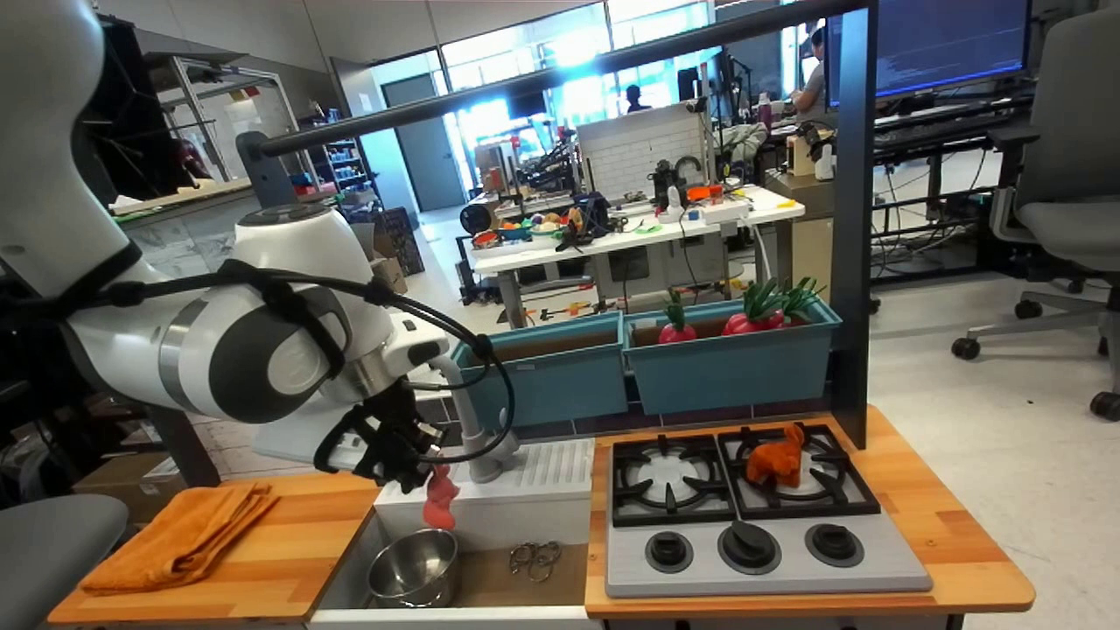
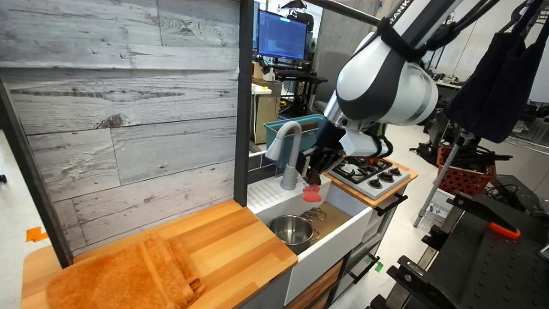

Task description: Use the towel to wipe the left side of the countertop, place the two plush toys on the stove inside the silver pot

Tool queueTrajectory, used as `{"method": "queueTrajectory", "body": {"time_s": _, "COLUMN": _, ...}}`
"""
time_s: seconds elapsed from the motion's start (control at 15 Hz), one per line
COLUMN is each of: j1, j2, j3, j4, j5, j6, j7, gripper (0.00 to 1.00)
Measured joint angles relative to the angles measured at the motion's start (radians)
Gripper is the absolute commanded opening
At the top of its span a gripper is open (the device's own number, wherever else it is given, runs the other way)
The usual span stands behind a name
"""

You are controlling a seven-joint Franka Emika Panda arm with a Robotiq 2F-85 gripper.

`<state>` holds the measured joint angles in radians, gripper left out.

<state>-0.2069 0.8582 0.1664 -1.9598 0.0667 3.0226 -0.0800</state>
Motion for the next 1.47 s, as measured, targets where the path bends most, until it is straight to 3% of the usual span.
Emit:
{"method": "queueTrajectory", "body": {"time_s": 0.4, "j1": 0.045, "j2": 0.018, "j3": 0.004, "j4": 0.047, "j5": -0.001, "j6": -0.15, "j7": -0.04, "gripper": 0.04}}
{"method": "queueTrajectory", "body": {"time_s": 0.47, "j1": 0.054, "j2": 0.027, "j3": 0.003, "j4": 0.061, "j5": -0.001, "j6": -0.162, "j7": -0.043, "gripper": 0.42}}
{"method": "queueTrajectory", "body": {"time_s": 0.53, "j1": 0.065, "j2": 0.037, "j3": 0.001, "j4": 0.077, "j5": -0.001, "j6": -0.172, "j7": -0.043, "gripper": 0.43}}
{"method": "queueTrajectory", "body": {"time_s": 0.73, "j1": 0.088, "j2": 0.07, "j3": -0.007, "j4": 0.127, "j5": -0.001, "j6": -0.182, "j7": -0.043, "gripper": 0.65}}
{"method": "queueTrajectory", "body": {"time_s": 0.8, "j1": 0.092, "j2": 0.08, "j3": -0.008, "j4": 0.141, "j5": -0.001, "j6": -0.184, "j7": -0.043, "gripper": 0.46}}
{"method": "queueTrajectory", "body": {"time_s": 0.93, "j1": 0.098, "j2": 0.097, "j3": -0.015, "j4": 0.166, "j5": -0.001, "j6": -0.196, "j7": -0.043, "gripper": 0.62}}
{"method": "queueTrajectory", "body": {"time_s": 1.0, "j1": 0.1, "j2": 0.1, "j3": -0.018, "j4": 0.173, "j5": -0.001, "j6": -0.2, "j7": -0.043, "gripper": 0.65}}
{"method": "queueTrajectory", "body": {"time_s": 1.33, "j1": 0.102, "j2": 0.105, "j3": -0.021, "j4": 0.181, "j5": -0.001, "j6": -0.202, "j7": -0.043, "gripper": 0.65}}
{"method": "queueTrajectory", "body": {"time_s": 1.4, "j1": 0.102, "j2": 0.105, "j3": -0.021, "j4": 0.181, "j5": -0.001, "j6": -0.202, "j7": -0.043, "gripper": 0.9}}
{"method": "queueTrajectory", "body": {"time_s": 1.47, "j1": 0.102, "j2": 0.105, "j3": -0.021, "j4": 0.181, "j5": -0.001, "j6": -0.202, "j7": -0.043, "gripper": 0.91}}
